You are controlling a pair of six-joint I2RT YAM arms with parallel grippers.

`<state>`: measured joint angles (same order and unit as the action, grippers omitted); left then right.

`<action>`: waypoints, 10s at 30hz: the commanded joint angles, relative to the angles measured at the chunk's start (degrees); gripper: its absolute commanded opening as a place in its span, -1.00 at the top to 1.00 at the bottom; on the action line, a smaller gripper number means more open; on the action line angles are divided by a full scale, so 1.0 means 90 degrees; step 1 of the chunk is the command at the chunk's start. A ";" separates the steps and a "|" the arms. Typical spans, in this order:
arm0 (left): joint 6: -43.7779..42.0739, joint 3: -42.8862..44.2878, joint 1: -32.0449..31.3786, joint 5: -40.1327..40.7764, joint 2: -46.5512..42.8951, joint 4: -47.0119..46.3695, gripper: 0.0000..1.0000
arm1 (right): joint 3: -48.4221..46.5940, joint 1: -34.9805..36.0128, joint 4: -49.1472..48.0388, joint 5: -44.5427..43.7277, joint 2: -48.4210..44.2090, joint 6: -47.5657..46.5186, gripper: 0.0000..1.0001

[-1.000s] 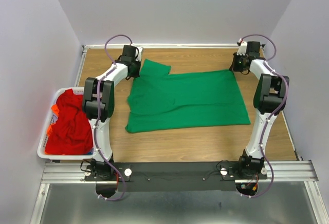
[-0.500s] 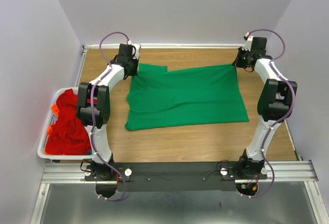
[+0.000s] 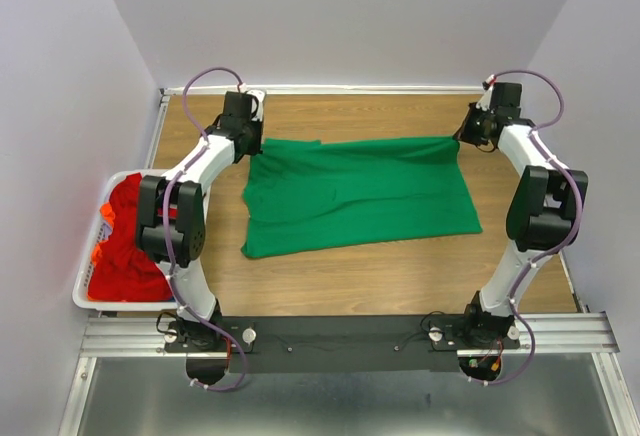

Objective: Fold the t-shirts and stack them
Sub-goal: Fold the tshirt

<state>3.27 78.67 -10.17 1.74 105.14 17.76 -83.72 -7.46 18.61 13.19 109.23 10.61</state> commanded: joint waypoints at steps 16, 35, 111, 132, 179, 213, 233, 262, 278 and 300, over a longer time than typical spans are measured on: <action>0.0467 -0.1066 0.0066 0.0491 -0.0794 0.0204 1.00 | 0.0494 -0.0167 0.0022 -0.1036 -0.0184 0.0452 0.99; 0.0789 -0.1505 0.0066 0.0530 -0.0814 0.0429 1.00 | 0.0787 -0.0177 -0.0017 -0.1359 0.0177 0.0559 0.99; 0.2371 0.1006 -0.1135 0.1282 0.0839 0.1981 1.00 | 0.3023 0.0722 0.0481 0.0799 -0.2898 0.0852 -0.47; 0.2528 -0.0753 -0.2248 -0.0328 -0.1193 0.2929 1.00 | 0.3023 0.0800 0.0481 0.1132 -0.2850 0.0804 -0.47; 0.2234 -0.1144 -0.0325 0.0383 0.0036 0.0908 0.29 | -0.0990 0.5370 0.0461 0.0585 0.1319 -0.1362 -0.10; 0.2176 -0.1437 -0.0012 0.0285 0.0212 0.0703 0.30 | 0.0034 0.5615 0.0374 0.0107 0.0549 -0.1628 0.77; 0.2196 -0.1232 -0.0002 0.0256 -0.0120 0.0742 -0.18 | 0.1852 0.4854 0.0188 -0.1710 -0.1248 -0.0662 0.00; -0.0675 0.1473 -0.2580 -0.1812 0.1550 -0.0010 -0.71 | 0.2593 0.1738 0.0393 -0.1846 -0.2331 0.1780 -0.72; -0.0724 0.1512 -0.2727 -0.2478 0.2087 -0.0059 -0.61 | 0.2779 0.1689 0.0491 -0.1856 -0.2674 0.1653 -0.83; -0.1310 0.0732 -0.3098 -0.3220 0.1257 -0.0098 -0.33 | 0.2828 0.1679 0.0530 -0.2168 -0.2879 0.1555 -1.00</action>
<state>-5.98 87.18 -36.60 -23.55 120.92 17.26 -58.87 8.12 22.63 -4.05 84.73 25.15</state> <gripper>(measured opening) 0.665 0.998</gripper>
